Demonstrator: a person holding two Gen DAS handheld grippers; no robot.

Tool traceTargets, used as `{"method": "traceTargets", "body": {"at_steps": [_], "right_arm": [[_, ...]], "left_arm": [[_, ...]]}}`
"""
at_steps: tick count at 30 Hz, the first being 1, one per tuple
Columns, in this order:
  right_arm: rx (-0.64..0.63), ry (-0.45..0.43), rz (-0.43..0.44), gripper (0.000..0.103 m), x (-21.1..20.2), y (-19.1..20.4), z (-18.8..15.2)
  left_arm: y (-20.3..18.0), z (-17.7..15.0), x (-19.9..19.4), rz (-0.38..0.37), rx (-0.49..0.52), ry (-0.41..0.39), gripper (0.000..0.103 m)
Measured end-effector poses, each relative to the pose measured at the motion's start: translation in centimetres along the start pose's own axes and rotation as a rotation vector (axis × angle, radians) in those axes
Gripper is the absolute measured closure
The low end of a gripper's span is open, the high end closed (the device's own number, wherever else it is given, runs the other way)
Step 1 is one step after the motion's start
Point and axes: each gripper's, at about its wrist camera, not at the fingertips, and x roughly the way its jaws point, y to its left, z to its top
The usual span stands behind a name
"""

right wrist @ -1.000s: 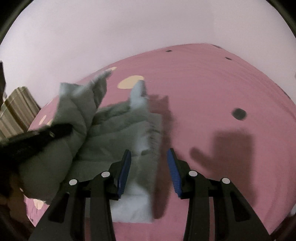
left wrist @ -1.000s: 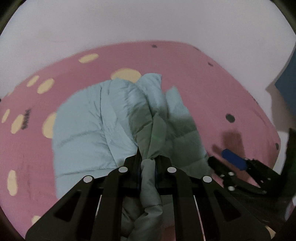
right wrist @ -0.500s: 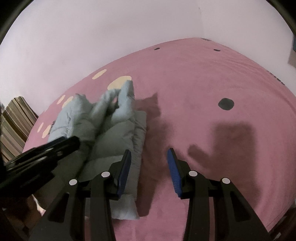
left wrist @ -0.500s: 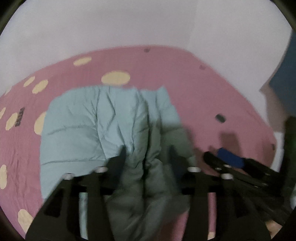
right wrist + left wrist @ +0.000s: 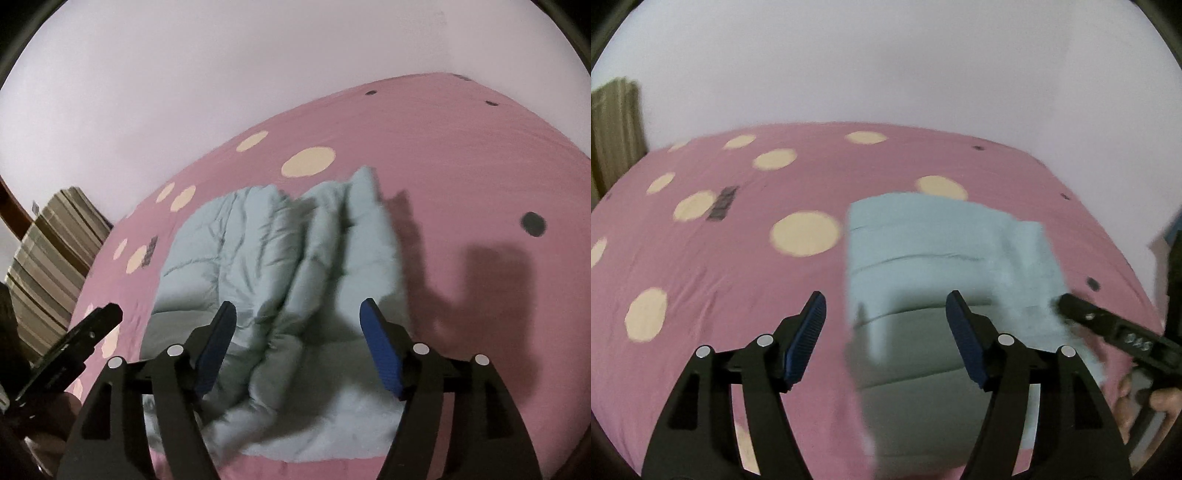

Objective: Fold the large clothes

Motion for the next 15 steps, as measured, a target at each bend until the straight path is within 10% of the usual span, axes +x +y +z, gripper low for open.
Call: {"method": "traceTargets", "body": {"at_steps": [4,5,7,15], "right_arm": [[0.013,0.077,0.028,0.041,2.4,0.8,-0.3],[0.023,0.090,0.041,0.074,2.9,0.7,-0.4],[0.019,0.128,0.068,0.090,3.5,0.8,-0.4],[-0.001,0.058,-0.041,0.095,1.4,-1.9,0.7]], "left_arm": [[2.1,-1.0,1.1,0.008,-0.024,0.033,0.036],[2.3,-0.9,1.4,0.003,-0.027,0.038,0.036],[2.5,-1.2,1.6,-0.019,-0.034,0.045,0.036],[-1.3,-1.2,2.5,-0.116,0.022,0.044,0.036]]}}
